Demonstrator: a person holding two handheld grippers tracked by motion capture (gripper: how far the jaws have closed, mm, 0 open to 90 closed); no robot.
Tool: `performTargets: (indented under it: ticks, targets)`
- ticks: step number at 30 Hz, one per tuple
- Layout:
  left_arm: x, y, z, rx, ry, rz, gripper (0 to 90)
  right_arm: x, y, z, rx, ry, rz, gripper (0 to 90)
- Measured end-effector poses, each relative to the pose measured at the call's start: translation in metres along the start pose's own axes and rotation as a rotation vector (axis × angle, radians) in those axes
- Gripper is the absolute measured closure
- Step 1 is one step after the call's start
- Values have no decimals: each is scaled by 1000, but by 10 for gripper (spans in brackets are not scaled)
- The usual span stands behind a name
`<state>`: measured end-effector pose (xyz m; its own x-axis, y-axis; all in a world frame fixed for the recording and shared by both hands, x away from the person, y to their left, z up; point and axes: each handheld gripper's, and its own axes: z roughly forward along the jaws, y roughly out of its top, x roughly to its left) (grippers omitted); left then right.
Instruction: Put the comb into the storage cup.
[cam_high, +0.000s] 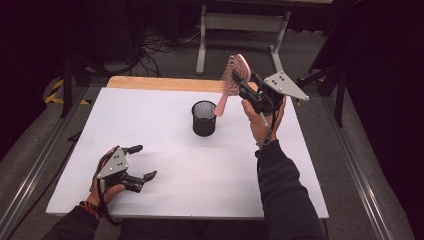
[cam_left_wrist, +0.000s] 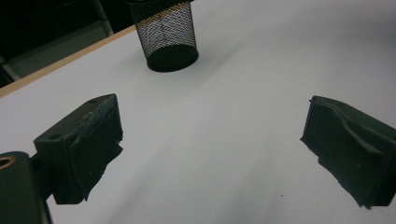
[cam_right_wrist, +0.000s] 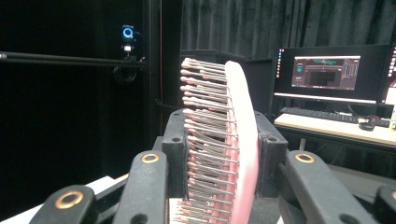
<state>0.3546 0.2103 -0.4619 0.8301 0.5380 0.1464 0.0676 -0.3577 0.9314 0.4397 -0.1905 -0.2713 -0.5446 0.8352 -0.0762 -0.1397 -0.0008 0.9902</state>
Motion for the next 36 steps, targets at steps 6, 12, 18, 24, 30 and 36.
performTargets:
  ticks: [6, 12, 18, 24, 30, 36]
  targets:
    - [0, 0, 0, -7, -3, -2, 56, -2, 0, 13, 3, -3, 20, 644]
    - [1, -1, 0, -7, -1, -1, 56, -2, -5, 23, 18, -7, 28, 644]
    - [1, -1, 0, -5, -9, 2, 56, 1, -12, 33, 32, -18, 28, 644]
    - [0, 1, -2, -11, -4, 20, 56, 1, -22, 41, 44, -32, 52, 644]
    - [1, 1, -2, -5, -11, 17, 56, 2, -31, 47, 61, -38, 66, 644]
    - [1, 1, -2, -7, -12, 17, 58, 7, -37, 51, 75, -34, 64, 644]
